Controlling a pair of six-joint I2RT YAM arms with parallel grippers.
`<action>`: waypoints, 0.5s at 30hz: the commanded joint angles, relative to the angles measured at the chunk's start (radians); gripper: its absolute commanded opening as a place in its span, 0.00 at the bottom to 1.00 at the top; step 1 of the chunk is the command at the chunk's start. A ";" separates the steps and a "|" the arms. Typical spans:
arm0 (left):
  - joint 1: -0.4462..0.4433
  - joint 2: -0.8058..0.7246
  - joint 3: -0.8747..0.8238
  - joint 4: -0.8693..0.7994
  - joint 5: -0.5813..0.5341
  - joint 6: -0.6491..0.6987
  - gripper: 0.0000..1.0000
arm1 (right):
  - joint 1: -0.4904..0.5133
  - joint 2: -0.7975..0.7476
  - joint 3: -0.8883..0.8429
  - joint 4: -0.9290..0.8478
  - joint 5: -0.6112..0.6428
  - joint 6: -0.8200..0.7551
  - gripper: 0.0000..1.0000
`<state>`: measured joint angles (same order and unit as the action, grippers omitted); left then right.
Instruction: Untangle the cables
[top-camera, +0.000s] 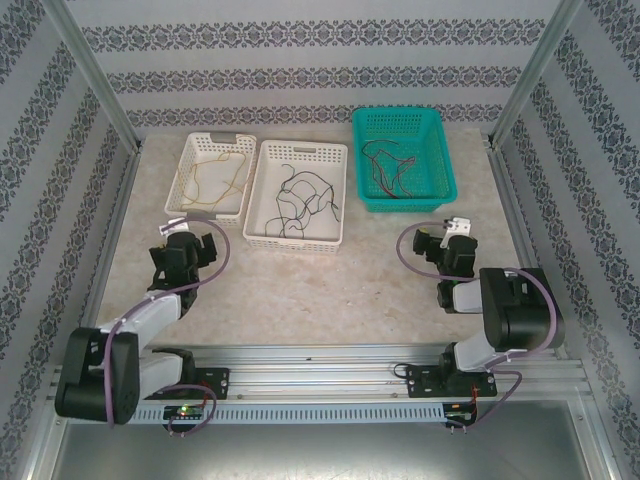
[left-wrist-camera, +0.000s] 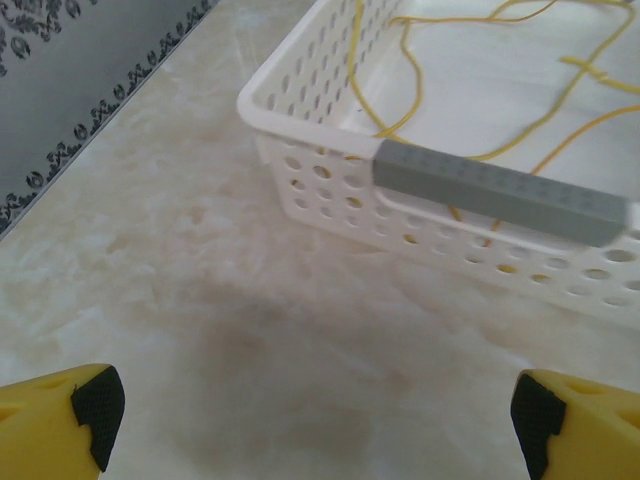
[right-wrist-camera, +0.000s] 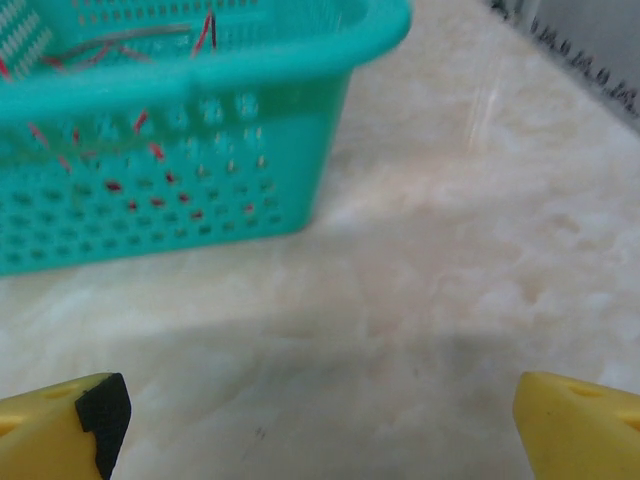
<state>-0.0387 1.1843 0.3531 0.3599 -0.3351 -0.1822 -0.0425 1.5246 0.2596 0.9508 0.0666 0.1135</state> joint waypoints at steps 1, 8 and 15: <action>0.030 0.079 0.007 0.196 0.002 0.003 1.00 | 0.010 -0.011 0.058 0.059 -0.049 -0.034 0.98; 0.066 0.271 0.086 0.331 0.198 0.085 1.00 | 0.068 -0.019 0.065 0.028 0.140 -0.040 0.98; 0.043 0.393 0.037 0.553 0.292 0.154 1.00 | 0.094 -0.015 0.078 -0.007 0.163 -0.064 0.98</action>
<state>0.0078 1.5799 0.4049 0.7757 -0.0998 -0.0711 0.0372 1.5211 0.3187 0.9501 0.1867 0.0711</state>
